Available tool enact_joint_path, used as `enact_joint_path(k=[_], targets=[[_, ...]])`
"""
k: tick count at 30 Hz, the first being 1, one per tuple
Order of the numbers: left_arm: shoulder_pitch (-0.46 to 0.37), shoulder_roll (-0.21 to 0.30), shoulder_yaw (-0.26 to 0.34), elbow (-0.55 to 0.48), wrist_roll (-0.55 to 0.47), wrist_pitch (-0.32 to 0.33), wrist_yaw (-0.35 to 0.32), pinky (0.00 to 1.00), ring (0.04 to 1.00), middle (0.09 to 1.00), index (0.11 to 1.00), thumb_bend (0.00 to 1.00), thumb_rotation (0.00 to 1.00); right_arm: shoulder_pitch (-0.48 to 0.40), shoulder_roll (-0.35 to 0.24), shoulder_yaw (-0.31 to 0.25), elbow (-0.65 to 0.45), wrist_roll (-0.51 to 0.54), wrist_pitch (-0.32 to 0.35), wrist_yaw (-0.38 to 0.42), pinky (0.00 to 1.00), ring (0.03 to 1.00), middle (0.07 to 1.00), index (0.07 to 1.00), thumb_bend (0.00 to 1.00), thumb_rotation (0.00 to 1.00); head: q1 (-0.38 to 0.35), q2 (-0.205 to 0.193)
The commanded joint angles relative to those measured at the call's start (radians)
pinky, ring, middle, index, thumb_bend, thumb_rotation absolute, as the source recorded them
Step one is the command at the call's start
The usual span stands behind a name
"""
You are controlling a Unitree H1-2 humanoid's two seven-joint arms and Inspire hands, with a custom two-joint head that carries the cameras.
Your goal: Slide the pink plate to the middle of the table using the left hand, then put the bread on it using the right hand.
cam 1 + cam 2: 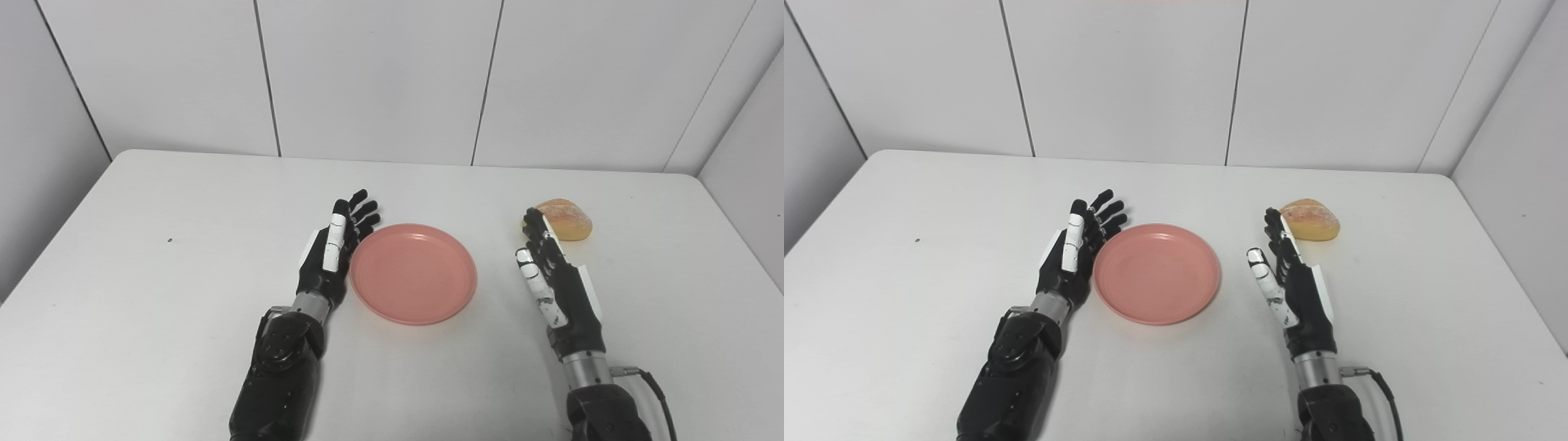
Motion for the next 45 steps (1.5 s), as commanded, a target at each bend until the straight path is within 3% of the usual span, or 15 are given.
enact_joint_path(k=[1,6,11,18,23,27,28,29,33,39,45], targets=[[-0.005,-0.009,0.003,0.025,0.003,-0.006,0.008,0.93,0.894,0.907,0.896,0.77,1.00,-0.043,-0.019,-0.006,-0.051,-0.066,-0.060,-0.028,0.93,0.956,0.954,0.942,0.65,0.77,0.000,0.001],[-0.013,-0.009,0.011,0.037,-0.002,-0.020,0.010,0.93,0.905,0.921,0.895,0.77,1.00,-0.072,-0.049,-0.027,-0.083,-0.101,-0.025,-0.042,0.91,0.927,0.952,0.949,0.62,0.72,0.001,0.002],[-0.016,-0.007,0.016,0.033,0.004,-0.014,0.021,0.95,0.906,0.924,0.893,0.77,1.00,-0.106,-0.076,-0.058,-0.077,-0.102,-0.042,-0.055,0.86,0.892,0.916,0.919,0.59,0.66,-0.001,0.005],[-0.017,-0.008,0.010,0.028,0.018,-0.004,0.042,1.00,0.931,0.930,0.892,0.78,1.00,-0.148,-0.138,-0.097,-0.051,-0.096,-0.010,-0.048,0.89,0.920,0.926,0.922,0.62,0.66,-0.004,0.006],[-0.019,-0.009,0.008,0.028,0.020,0.002,0.049,1.00,0.939,0.931,0.892,0.79,1.00,-0.185,-0.186,-0.105,-0.016,-0.084,0.011,-0.028,0.91,0.948,0.937,0.919,0.65,0.53,-0.008,0.001],[-0.017,-0.009,0.012,0.026,0.014,0.002,0.047,1.00,0.937,0.930,0.889,0.79,1.00,-0.238,-0.290,-0.086,0.004,-0.120,0.095,0.042,0.88,0.942,0.949,0.923,0.68,0.47,-0.021,-0.003],[-0.016,-0.007,0.012,0.026,0.015,0.001,0.047,1.00,0.937,0.930,0.890,0.78,1.00,-0.248,-0.306,-0.081,0.008,-0.127,0.102,0.053,0.77,0.880,0.943,0.921,0.70,0.45,-0.021,-0.003],[-0.015,-0.006,0.011,0.024,0.017,0.001,0.047,1.00,0.937,0.929,0.890,0.78,1.00,-0.258,-0.319,-0.077,0.011,-0.136,0.113,0.061,0.77,0.873,0.940,0.921,0.70,0.45,-0.027,-0.004],[-0.008,-0.002,0.013,0.014,0.018,0.003,0.049,1.00,0.929,0.921,0.890,0.78,1.00,-0.299,-0.357,-0.054,0.037,-0.194,0.126,0.072,0.88,0.926,0.929,0.915,0.72,0.41,-0.053,-0.007],[-0.002,0.013,0.017,0.002,0.011,0.011,0.037,1.00,0.930,0.926,0.900,0.77,1.00,-0.347,-0.377,-0.015,0.064,-0.271,0.147,0.079,0.84,0.905,0.910,0.909,0.71,0.37,-0.126,-0.015],[0.003,0.023,0.019,0.007,-0.012,0.001,0.006,1.00,0.947,0.936,0.911,0.77,1.00,-0.395,-0.385,0.009,0.140,-0.302,0.133,0.086,0.84,0.902,0.910,0.905,0.70,0.34,-0.152,-0.027]])
